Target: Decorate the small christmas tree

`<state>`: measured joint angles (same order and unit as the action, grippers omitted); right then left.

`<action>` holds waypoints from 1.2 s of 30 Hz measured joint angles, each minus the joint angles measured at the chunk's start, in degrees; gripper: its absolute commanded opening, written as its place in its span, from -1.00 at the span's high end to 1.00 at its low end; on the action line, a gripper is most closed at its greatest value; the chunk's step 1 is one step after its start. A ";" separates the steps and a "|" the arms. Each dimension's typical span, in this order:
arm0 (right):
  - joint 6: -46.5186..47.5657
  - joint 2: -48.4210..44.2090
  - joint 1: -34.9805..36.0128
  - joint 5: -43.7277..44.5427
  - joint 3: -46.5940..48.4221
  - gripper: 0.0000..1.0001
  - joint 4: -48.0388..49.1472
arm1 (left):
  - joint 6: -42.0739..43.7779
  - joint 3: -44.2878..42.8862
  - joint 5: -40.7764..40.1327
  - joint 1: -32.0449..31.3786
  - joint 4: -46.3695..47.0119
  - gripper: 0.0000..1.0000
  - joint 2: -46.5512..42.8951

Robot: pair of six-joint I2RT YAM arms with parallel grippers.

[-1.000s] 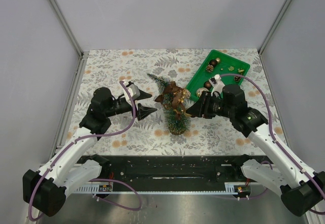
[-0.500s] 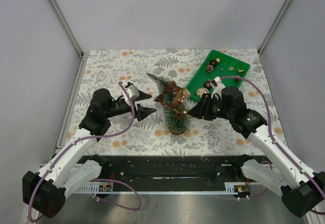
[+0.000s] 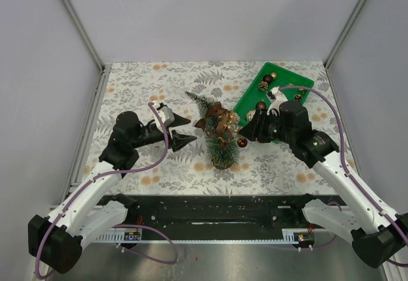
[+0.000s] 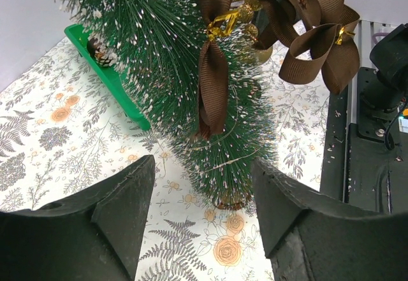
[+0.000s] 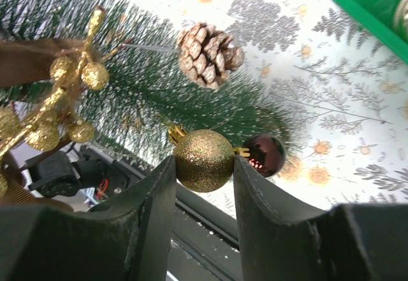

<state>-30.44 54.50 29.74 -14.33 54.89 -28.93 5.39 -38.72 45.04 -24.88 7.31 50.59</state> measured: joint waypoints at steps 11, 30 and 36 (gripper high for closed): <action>4.96 1.33 0.07 6.23 2.29 0.80 -4.46 | -0.72 0.00 0.07 0.00 0.15 -0.30 -0.26; -0.26 0.87 5.51 5.40 -1.84 0.81 -0.81 | -1.09 0.00 0.24 0.00 0.70 -0.29 -0.26; -1.95 -1.73 6.82 6.32 -2.64 0.66 -0.87 | -1.44 0.00 0.24 0.00 1.46 -0.29 -0.28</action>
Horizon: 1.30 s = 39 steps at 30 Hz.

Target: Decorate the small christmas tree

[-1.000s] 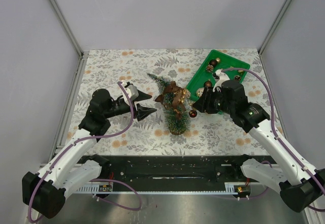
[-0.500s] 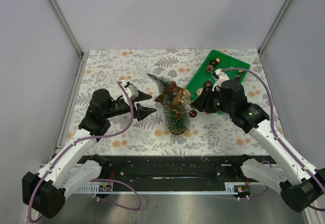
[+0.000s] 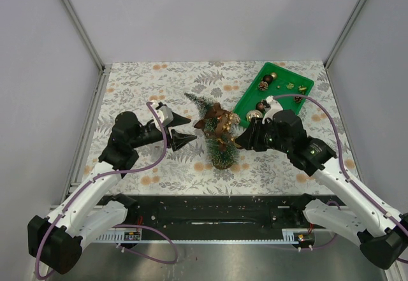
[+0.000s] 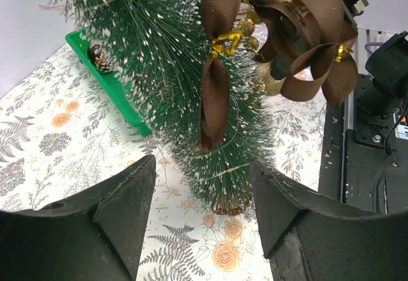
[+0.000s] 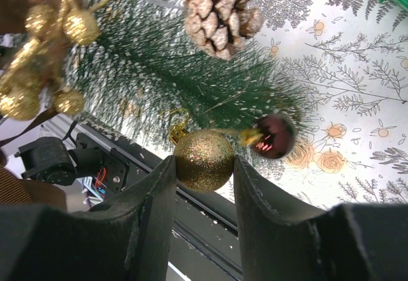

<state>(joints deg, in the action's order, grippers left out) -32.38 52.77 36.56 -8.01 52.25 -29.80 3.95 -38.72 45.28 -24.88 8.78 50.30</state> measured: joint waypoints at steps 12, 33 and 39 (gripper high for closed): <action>-1.01 -0.94 1.01 1.07 0.00 0.38 0.00 | -0.63 0.74 0.00 0.00 0.39 -0.29 -0.09; -1.81 -0.90 1.70 1.36 -0.96 -0.14 -0.02 | -0.96 0.90 0.02 0.00 1.29 -0.29 -0.13; -1.88 -1.11 1.70 1.53 -0.98 -0.15 -0.07 | -1.01 0.90 0.00 0.00 1.31 -0.29 -0.13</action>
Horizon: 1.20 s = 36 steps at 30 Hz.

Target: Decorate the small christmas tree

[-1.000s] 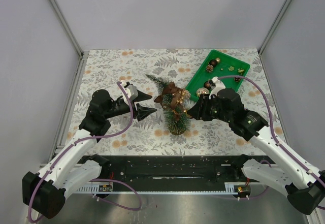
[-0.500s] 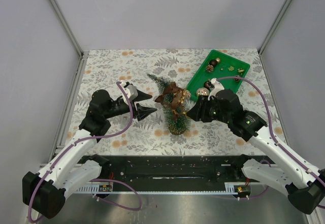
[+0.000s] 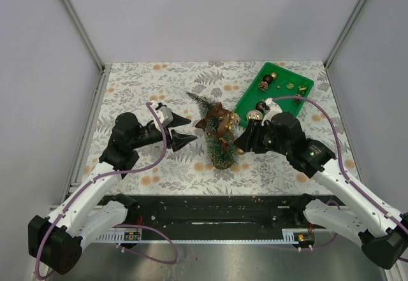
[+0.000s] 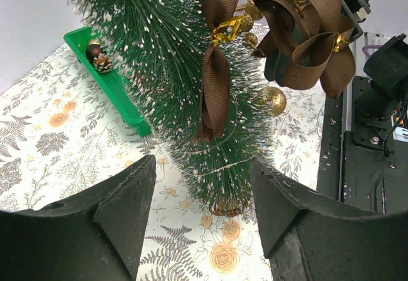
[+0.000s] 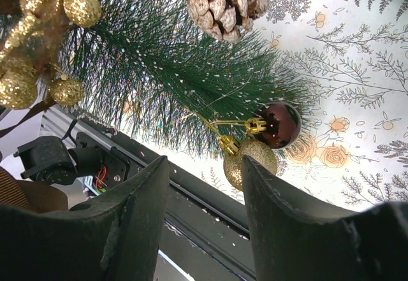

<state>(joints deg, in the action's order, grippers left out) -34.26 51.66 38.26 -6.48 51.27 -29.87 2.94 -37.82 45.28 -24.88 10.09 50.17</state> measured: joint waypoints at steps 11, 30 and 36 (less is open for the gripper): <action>0.55 -2.51 0.15 4.15 0.83 -0.63 -5.64 | 0.02 0.00 0.00 0.00 -0.04 -0.43 -0.70; 4.50 -3.50 0.33 25.18 13.33 -0.99 -17.16 | 3.72 -5.14 -9.22 0.70 -22.88 -0.98 -4.52; 6.67 0.48 -0.33 28.50 16.76 -0.99 -16.72 | 5.05 -15.61 -15.89 4.31 -39.43 -0.98 2.51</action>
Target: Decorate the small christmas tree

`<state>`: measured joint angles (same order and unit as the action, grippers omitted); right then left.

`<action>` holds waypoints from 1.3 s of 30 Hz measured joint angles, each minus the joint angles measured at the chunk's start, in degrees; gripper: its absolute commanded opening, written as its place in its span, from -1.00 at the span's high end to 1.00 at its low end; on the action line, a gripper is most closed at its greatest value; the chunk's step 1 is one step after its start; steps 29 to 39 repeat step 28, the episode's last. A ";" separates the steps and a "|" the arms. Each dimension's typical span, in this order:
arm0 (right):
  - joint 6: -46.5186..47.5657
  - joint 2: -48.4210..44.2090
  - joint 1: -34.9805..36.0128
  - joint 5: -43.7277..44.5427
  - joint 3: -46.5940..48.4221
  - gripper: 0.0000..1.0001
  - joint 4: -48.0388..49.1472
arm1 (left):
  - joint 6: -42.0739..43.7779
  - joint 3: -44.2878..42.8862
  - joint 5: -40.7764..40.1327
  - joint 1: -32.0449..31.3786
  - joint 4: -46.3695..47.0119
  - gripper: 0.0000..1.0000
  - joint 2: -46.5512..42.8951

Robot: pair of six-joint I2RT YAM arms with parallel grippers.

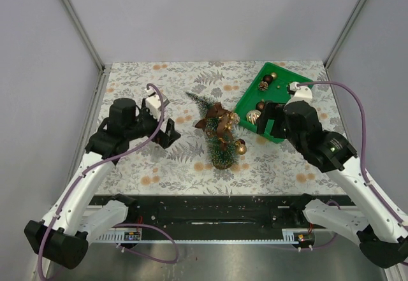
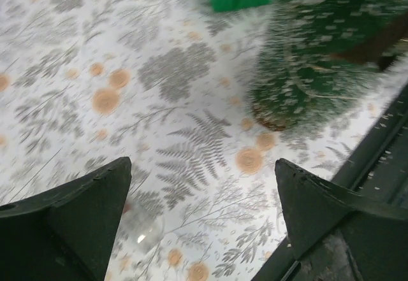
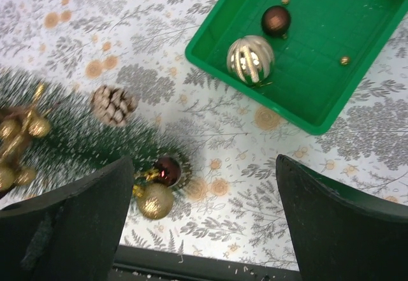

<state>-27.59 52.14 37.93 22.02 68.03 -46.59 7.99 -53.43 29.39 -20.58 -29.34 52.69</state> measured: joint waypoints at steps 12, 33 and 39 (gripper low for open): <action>-0.39 4.92 -26.91 -12.76 -4.63 -0.99 5.42 | 0.00 -7.06 -27.89 4.85 -9.99 -0.98 3.30; -0.24 4.55 -33.03 -18.75 -9.29 -0.99 7.87 | 0.22 -10.34 -38.38 8.39 -14.01 -0.98 1.99; -0.24 4.55 -33.03 -18.75 -9.29 -0.99 7.87 | 0.22 -10.34 -38.38 8.39 -14.01 -0.98 1.99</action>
